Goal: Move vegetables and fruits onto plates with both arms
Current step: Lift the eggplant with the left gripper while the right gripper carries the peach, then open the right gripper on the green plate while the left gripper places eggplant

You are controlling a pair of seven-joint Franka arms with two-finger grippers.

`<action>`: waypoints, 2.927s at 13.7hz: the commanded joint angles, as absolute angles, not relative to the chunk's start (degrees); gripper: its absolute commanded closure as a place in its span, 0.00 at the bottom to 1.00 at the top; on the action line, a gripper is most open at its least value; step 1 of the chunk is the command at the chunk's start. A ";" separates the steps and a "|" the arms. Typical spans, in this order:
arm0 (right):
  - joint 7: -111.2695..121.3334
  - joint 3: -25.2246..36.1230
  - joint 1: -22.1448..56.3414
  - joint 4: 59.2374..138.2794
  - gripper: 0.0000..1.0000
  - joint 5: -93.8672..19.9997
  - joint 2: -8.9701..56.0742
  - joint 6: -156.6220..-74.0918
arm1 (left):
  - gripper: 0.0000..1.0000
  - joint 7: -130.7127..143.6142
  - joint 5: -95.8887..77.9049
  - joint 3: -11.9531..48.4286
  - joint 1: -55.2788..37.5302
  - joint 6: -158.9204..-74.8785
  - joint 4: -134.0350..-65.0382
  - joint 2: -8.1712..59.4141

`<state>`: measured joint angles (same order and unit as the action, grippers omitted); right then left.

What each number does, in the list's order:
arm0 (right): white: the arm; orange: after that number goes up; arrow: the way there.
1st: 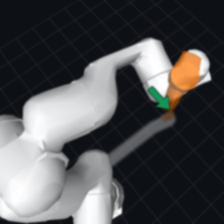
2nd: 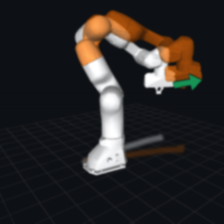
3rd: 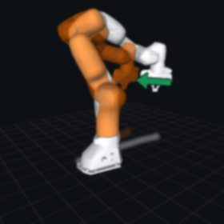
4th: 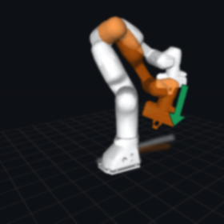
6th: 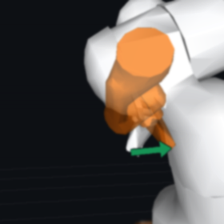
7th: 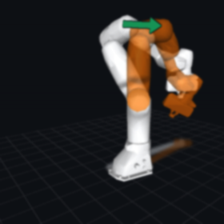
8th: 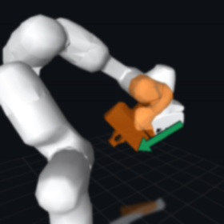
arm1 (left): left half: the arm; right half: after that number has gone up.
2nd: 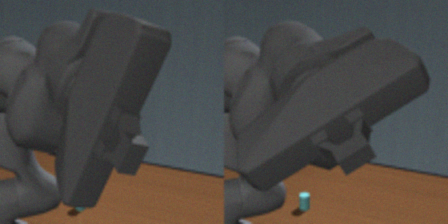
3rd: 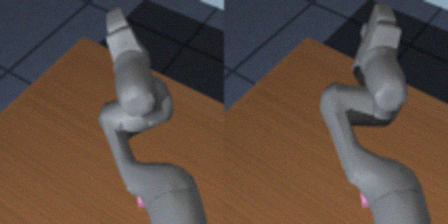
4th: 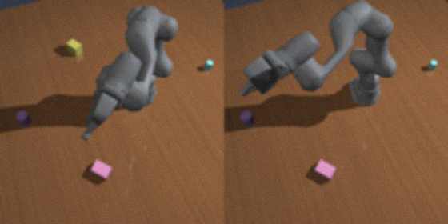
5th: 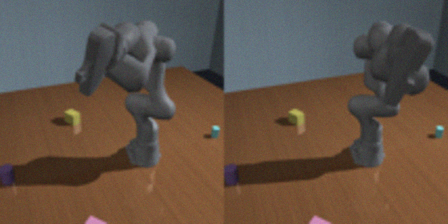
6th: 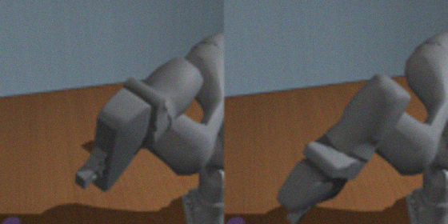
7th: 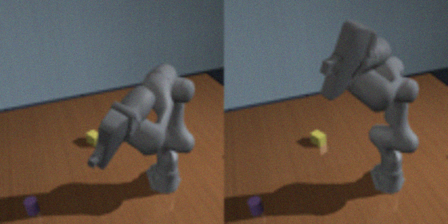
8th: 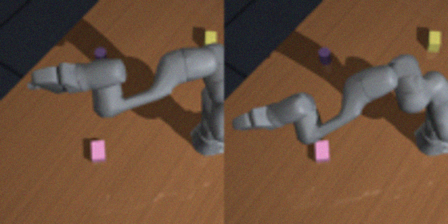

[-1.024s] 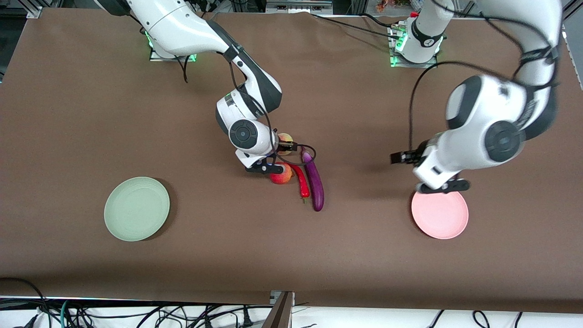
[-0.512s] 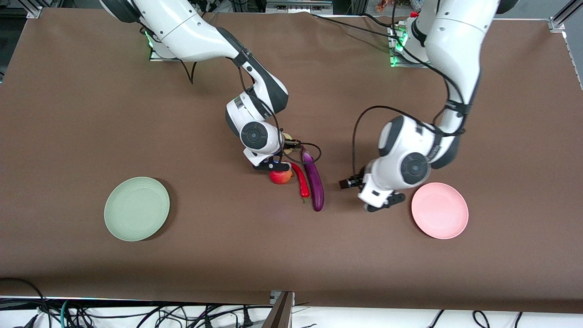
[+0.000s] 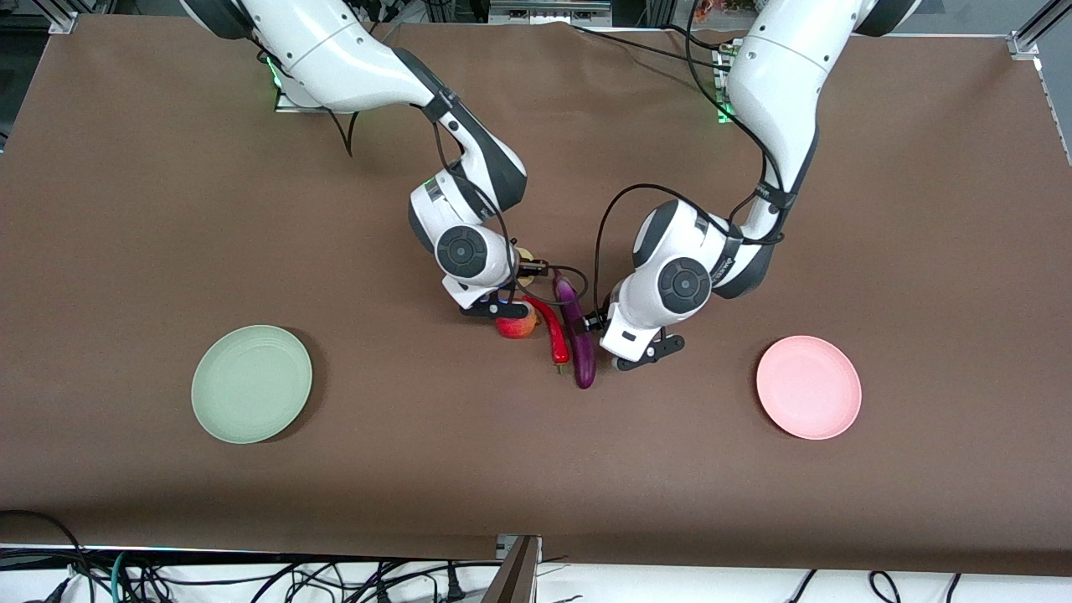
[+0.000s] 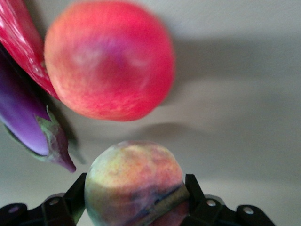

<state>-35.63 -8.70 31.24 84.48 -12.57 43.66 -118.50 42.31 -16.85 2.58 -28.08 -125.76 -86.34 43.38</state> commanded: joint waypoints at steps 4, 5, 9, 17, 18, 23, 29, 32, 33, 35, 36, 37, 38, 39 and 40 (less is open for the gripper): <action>-17.00 -8.44 15.41 84.99 0.82 -12.14 36.83 -105.04 | 0.15 42.45 -18.46 1.76 -30.06 -127.79 -84.81 45.35; -11.48 -7.39 12.77 84.99 0.82 -11.52 36.57 -104.59 | 0.15 42.89 -18.89 1.76 -30.58 -127.79 -84.81 45.61; 11.64 1.75 7.05 84.82 0.82 -7.56 37.61 -106.16 | 0.15 44.38 -19.07 1.76 -32.69 -130.42 -84.73 47.28; 29.86 2.28 -1.22 84.90 0.82 -1.86 42.27 -125.57 | 1.00 40.52 -18.28 1.15 -30.15 -129.38 -83.59 45.27; 31.97 2.29 -1.84 84.90 0.82 -1.58 42.97 -127.86 | 1.00 39.56 -18.28 1.14 -27.88 -125.63 -82.37 44.48; 33.13 2.29 -2.02 84.90 0.61 -1.76 45.00 -131.47 | 1.00 20.79 -18.19 1.15 -14.70 -102.77 -72.43 42.89; 32.35 0.01 -1.23 84.55 0.01 -2.29 41.22 -126.93 | 1.00 -5.59 -5.73 -0.97 -2.92 -100.81 -73.21 43.07; 27.28 -2.37 -0.45 77.18 0.01 -3.34 41.57 -117.63 | 1.00 -13.78 -3.60 -0.88 1.57 -102.30 -73.21 45.69; 23.07 -2.98 0.60 76.82 0.01 -3.51 41.40 -116.21 | 1.00 -14.49 -3.60 -0.88 2.10 -104.04 -73.21 46.66; 13.76 -3.77 4.20 76.90 0.01 -3.95 41.31 -115.75 | 1.00 -14.59 -3.34 -0.88 2.55 -107.56 -73.65 47.72; 8.23 -4.39 6.22 76.99 0.01 -4.39 41.31 -115.49 | 1.00 -14.59 -3.25 -0.88 2.55 -107.75 -73.74 48.25; 3.48 -5.09 7.81 77.08 0.01 -4.74 41.31 -115.49 | 1.00 -14.59 -3.16 -0.88 2.55 -107.75 -73.74 48.34; -0.66 -5.45 9.82 76.99 0.01 -5.62 41.31 -115.58 | 1.00 -14.59 -3.16 -0.88 2.55 -107.84 -73.74 48.60; -4.10 -5.54 11.58 77.08 0.01 -6.76 41.40 -116.01 | 1.00 -14.59 -3.16 -0.88 2.55 -107.84 -73.74 48.95; -6.04 -5.54 13.52 77.17 0.01 -8.16 41.66 -116.36 | 0.90 -14.59 -3.16 -0.88 2.55 -107.84 -73.74 49.30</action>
<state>-1.82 -5.59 11.28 77.55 -5.79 41.29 -116.41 -13.80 -4.71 -1.21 2.42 -107.64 -73.74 49.16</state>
